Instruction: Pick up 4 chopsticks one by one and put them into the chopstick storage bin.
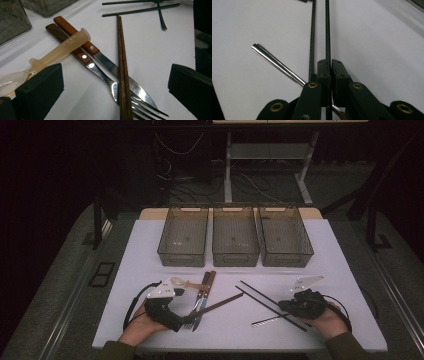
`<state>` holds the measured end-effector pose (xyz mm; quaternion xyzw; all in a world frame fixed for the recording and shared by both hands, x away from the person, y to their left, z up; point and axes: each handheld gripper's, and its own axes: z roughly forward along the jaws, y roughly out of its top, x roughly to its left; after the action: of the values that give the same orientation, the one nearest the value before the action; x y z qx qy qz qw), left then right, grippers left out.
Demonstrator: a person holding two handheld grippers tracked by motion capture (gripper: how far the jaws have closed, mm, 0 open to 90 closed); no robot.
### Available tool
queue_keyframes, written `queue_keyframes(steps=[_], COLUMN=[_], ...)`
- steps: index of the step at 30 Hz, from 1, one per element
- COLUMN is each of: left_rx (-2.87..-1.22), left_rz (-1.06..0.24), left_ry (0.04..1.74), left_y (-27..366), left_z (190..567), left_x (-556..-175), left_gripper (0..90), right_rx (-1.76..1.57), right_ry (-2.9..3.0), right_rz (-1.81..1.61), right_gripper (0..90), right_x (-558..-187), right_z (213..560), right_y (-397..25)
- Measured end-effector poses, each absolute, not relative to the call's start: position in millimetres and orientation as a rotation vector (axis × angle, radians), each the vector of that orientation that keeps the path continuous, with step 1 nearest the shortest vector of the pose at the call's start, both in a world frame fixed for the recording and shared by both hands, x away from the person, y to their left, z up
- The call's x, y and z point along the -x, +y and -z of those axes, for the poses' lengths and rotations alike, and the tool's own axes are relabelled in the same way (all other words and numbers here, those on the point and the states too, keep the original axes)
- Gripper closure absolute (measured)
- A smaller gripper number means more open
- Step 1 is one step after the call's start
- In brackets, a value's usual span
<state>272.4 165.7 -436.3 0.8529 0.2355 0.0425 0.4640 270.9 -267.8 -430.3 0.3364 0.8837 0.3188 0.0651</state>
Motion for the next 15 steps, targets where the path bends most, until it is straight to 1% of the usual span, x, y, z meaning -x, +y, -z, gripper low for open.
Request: queue_keyframes(steps=[15], left_rx=[-2.095], left_rz=[-0.104], left_ry=[0.581], left_y=[164.7], left_z=[436.8], left_x=[-271.7], left_gripper=[0.0], right_rx=[-1.021], right_ry=[2.630], right_rz=[-1.068], right_gripper=[85.8], right_x=[-276.6], right_z=[411.0], right_y=[-271.8])
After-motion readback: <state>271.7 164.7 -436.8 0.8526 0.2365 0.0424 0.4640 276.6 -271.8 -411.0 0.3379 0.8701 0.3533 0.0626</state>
